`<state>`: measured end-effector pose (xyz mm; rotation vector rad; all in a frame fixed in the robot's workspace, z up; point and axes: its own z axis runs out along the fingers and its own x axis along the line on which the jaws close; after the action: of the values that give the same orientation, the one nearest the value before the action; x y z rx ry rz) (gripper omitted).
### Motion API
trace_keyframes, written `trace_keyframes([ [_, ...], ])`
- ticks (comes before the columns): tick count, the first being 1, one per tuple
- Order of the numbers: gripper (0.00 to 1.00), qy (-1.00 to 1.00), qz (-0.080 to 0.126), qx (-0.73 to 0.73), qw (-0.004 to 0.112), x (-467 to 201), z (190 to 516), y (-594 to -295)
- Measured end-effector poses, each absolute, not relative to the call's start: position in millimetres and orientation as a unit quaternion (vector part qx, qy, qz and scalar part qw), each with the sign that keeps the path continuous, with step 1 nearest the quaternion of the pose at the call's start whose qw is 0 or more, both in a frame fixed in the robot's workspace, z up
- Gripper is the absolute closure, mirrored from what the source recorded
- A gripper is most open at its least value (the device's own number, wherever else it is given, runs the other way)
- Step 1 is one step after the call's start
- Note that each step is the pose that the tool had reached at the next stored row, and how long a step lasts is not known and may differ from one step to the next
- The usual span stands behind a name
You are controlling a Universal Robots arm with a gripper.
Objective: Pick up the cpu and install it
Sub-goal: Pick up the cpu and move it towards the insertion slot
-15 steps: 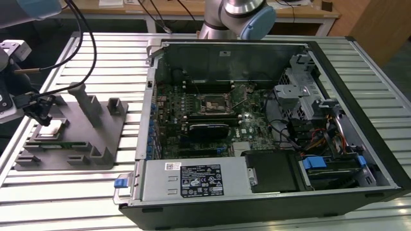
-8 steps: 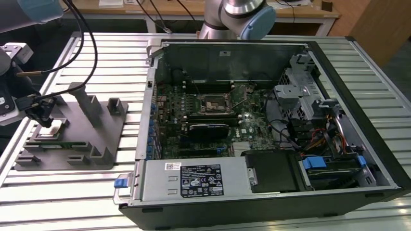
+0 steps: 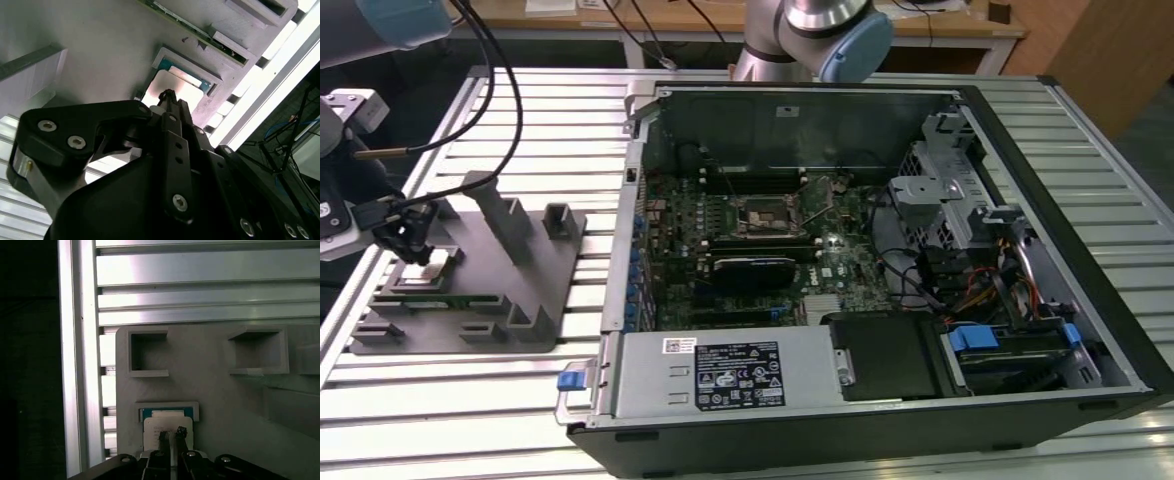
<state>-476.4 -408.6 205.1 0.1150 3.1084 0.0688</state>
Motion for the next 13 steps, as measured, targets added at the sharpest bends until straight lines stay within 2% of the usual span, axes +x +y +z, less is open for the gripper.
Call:
trace_keyframes([
  [1, 0.77, 0.999, 0.022, 0.037, 0.015, -476.4, 205.0, -408.6],
  [2, 0.77, 0.999, 0.022, 0.037, 0.015, -476.3, 205.0, -408.6],
  [4, 0.65, 0.999, 0.022, 0.037, 0.015, -476.4, 205.0, -408.6],
  [5, 0.65, 0.999, 0.022, 0.037, 0.015, -476.4, 205.0, -408.6],
  [7, 0.53, 0.999, 0.022, 0.037, 0.015, -476.4, 204.9, -408.6],
  [10, 0.47, 0.999, 0.022, 0.037, 0.015, -476.3, 204.9, -408.6],
  [11, 0.41, 0.999, 0.022, 0.037, 0.015, -476.4, 204.9, -408.6],
  [13, 0.41, 0.999, 0.022, 0.037, 0.015, -476.4, 204.7, -408.6],
])
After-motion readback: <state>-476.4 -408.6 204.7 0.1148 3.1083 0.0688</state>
